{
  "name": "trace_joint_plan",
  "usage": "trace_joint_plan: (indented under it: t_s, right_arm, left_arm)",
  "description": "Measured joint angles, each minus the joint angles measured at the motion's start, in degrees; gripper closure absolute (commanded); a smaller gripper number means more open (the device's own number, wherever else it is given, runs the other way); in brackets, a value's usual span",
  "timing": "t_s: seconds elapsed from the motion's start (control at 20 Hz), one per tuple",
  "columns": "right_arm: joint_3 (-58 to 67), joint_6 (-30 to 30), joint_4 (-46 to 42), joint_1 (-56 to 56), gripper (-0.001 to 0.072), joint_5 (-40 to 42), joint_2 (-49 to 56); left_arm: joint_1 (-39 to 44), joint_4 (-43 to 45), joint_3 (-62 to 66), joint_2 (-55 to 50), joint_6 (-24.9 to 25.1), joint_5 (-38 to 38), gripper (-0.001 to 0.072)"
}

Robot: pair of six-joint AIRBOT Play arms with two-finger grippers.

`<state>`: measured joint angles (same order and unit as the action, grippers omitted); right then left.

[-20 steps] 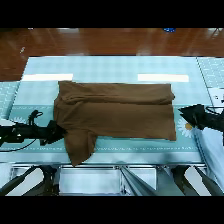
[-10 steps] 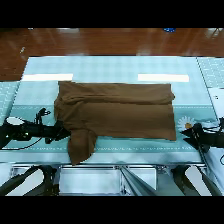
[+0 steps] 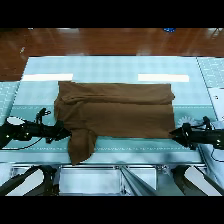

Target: Fold the shirts.

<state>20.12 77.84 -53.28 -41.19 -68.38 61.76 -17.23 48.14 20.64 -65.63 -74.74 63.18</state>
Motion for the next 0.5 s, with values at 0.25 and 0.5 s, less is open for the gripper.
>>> trace_joint_plan:
  t_s: [0.25, 0.5]
  right_arm:
    - [2.6, -6.7, 4.5, 2.8, 0.0689, 4.5, 1.7]
    - [11.8, -8.9, 8.8, 4.6, 0.0688, 1.3, 2.6]
  left_arm:
    - [-0.7, 1.4, 2.9, -0.1, 0.1, -0.7, 0.0687]
    - [-1.1, -0.1, 14.8, -2.1, 0.9, -1.2, 0.0687]
